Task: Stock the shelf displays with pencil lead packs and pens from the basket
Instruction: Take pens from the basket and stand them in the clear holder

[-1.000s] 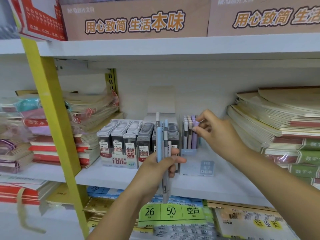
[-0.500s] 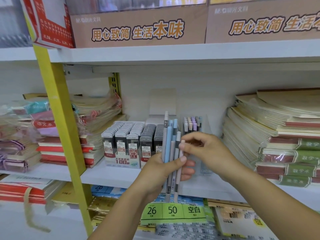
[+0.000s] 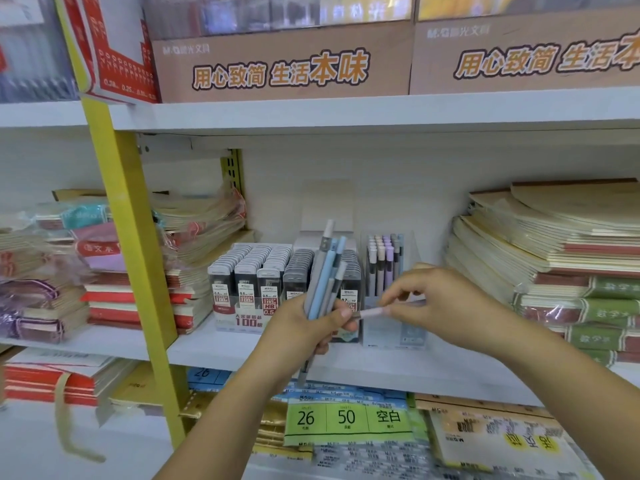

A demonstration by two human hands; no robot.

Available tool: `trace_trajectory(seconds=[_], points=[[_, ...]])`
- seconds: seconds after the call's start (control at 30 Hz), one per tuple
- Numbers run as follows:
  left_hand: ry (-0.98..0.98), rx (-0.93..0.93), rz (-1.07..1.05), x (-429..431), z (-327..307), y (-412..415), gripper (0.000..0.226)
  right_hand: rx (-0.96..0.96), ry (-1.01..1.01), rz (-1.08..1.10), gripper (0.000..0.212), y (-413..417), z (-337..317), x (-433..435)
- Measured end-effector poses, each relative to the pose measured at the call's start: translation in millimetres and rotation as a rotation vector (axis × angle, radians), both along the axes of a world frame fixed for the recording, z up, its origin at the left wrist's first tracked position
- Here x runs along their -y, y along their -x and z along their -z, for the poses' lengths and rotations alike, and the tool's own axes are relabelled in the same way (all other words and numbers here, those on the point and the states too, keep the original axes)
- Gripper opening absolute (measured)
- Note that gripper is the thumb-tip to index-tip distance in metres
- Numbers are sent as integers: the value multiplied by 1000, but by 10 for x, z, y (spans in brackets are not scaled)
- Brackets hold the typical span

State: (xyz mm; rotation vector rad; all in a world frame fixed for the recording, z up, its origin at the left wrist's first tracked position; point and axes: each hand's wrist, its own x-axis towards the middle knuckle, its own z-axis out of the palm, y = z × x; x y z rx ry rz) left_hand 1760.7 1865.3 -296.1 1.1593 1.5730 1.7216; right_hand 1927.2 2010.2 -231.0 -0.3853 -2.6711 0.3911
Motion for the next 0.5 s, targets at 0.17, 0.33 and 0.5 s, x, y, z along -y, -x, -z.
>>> trace_trajectory(seconds=[0.17,0.33,0.5], points=[[-44,-27,-48,-73,-61,0,5,21,-143,-94,33,100,-60,69],[-80,136,-57,-106,-5,-8,40,-550,301,-39,61,59,-141,-166],[-72,152,-82,-152,99,-24,28,-652,253,-13,49,181,-50,-214]])
